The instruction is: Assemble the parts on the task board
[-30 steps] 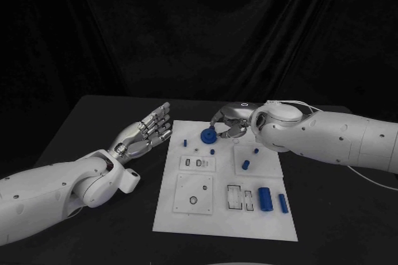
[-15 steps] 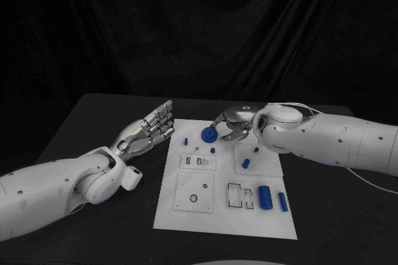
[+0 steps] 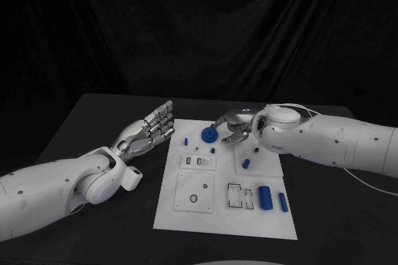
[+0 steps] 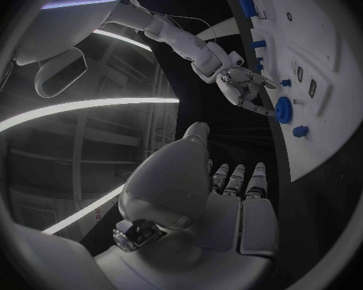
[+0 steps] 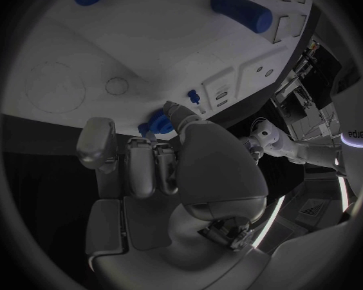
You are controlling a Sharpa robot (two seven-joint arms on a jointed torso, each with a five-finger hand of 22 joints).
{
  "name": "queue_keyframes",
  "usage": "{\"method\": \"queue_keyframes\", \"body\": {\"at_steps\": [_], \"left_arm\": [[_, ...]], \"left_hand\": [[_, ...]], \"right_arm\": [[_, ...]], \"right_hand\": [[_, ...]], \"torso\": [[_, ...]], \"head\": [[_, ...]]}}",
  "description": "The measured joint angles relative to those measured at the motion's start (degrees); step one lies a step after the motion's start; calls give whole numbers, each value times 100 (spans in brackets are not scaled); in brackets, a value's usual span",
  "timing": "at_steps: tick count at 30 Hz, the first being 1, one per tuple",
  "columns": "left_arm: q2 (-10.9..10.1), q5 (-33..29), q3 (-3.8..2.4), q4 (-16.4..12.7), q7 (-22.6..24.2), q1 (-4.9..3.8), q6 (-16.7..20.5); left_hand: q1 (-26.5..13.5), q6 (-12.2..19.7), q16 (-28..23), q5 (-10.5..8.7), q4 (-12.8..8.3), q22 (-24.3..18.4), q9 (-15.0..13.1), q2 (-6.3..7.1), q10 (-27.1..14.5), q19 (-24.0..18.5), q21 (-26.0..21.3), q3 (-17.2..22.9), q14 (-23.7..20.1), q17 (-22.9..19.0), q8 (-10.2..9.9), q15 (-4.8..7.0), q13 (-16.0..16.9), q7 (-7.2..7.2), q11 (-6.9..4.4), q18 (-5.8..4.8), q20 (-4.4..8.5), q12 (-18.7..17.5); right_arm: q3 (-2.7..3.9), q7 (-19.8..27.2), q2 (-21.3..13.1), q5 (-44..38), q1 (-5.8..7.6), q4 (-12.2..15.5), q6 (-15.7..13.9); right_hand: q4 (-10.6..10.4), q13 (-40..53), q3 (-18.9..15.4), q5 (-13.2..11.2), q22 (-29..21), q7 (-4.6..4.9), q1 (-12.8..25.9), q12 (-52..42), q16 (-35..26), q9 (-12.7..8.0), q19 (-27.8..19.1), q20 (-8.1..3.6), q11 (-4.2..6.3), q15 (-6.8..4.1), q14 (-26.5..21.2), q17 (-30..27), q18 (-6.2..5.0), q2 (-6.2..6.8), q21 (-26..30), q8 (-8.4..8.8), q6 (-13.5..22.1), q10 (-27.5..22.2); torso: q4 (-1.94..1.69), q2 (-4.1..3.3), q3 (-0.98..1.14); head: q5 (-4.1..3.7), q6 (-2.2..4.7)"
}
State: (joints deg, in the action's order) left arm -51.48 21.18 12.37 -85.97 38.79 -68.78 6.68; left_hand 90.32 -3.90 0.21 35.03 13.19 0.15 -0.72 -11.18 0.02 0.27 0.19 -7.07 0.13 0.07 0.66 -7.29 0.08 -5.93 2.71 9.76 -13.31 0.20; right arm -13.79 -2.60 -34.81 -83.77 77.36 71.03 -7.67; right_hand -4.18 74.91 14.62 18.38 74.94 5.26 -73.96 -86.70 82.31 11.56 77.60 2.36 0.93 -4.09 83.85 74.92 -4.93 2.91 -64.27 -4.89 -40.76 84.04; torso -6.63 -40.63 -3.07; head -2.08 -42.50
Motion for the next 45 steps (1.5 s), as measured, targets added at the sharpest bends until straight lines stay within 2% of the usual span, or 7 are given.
{"method": "queue_keyframes", "body": {"at_steps": [7, 11, 21, 28, 34, 40, 45], "left_arm": [[3, 0, 0, 3, 0, 0, -5], [-1, 0, 0, 6, 0, 0, -5], [-23, 0, 0, 15, 0, 0, -5], [-51, 1, 0, 22, 0, 0, -4], [-42, 1, 1, 50, 1, 1, -4], [-20, 1, 1, 61, 1, 3, -5], [-18, 1, 1, 60, 1, 4, -8]], "left_hand": [[0, -21, 0, 0, 0, 0, 0, 0, 0, 0, 0, 0, 0, 1, 0, 0, 1, 21, 0, 0, 0, 0], [0, -21, 0, 0, 0, 0, 0, 0, -1, 0, 0, 0, 0, 1, 0, 0, 1, 21, -1, 0, 0, 0], [0, -21, 0, 0, -15, 6, 1, 0, -3, 21, 0, 15, 0, 3, 0, 0, 2, 21, 38, 0, -21, 0], [22, -21, 0, 0, -31, 5, 1, -22, -3, 21, 0, 31, 0, 0, 0, 1, 0, 21, 38, 0, -21, 0], [22, -21, 0, 0, -31, 5, 1, -22, -3, 21, 0, 31, 0, -2, 0, 1, -3, 21, 38, 0, -21, 0], [22, -21, 0, 0, -31, 5, 1, -22, -3, 21, 0, 31, 0, -2, 0, 1, -3, 21, 38, 0, -21, 0], [22, -21, 0, -1, -31, 5, 1, -22, -3, 21, 0, 31, 0, -1, 0, 1, -2, 21, 38, 0, -21, 0]], "right_arm": [[-22, -15, -64, 0, -21, 11, 29], [-21, -16, -112, 0, -21, 34, 24], [-21, -32, -334, -2, -23, 126, -81], [-28, -101, -811, -3, 169, 495, -228], [-15, -225, -1411, -4, 469, 899, -332], [-35, -317, -1894, -80, 532, 1070, -361], [-39, -341, -2169, -164, 465, 1082, -363]], "right_hand": [[0, 0, 0, 0, -1, -4, 0, -183, 0, 104, 0, 0, -35, 0, 0, 0, 0, 0, 25, -263, -830, -9], [0, 0, 0, 0, -1, -30, 0, -184, 0, 159, 0, 0, -35, 0, 0, 0, 0, 0, 45, -334, -1006, -9], [0, 0, 0, -8, -2, -45, 0, -133, -95, 177, -17, 17, -35, 0, 0, -1, 0, 1, 199, -339, -1031, -9], [-84, 0, -84, -457, -2, -31, 69, 266, -245, 116, -59, 24, -35, 0, 0, -1, -61, 39, 395, -146, -816, -9], [-184, 0, -184, -810, -2, -172, 93, 139, -287, -1, 48, -48, 35, -30, 30, -1, -93, 62, 241, 22, -633, -6], [-310, 0, -391, -1032, -3, -259, 154, 83, -547, -114, 403, -135, 131, -117, 23, -1, 13, 124, -435, 72, -421, -7], [-364, 0, -443, -1111, -3, -269, 169, 104, -644, -151, 411, -142, 134, -124, 19, -1, 5, 138, -467, 72, -395, -10]], "torso": [[-1, 6, 0], [0, 11, 4], [18, 20, 9], [23, 24, 14], [28, 25, 12], [38, 27, 5], [52, 37, 4]], "head": [[-2, -14], [-4, -4], [25, 14], [-9, 25], [-59, 43], [-87, 38], [-88, 9]]}}
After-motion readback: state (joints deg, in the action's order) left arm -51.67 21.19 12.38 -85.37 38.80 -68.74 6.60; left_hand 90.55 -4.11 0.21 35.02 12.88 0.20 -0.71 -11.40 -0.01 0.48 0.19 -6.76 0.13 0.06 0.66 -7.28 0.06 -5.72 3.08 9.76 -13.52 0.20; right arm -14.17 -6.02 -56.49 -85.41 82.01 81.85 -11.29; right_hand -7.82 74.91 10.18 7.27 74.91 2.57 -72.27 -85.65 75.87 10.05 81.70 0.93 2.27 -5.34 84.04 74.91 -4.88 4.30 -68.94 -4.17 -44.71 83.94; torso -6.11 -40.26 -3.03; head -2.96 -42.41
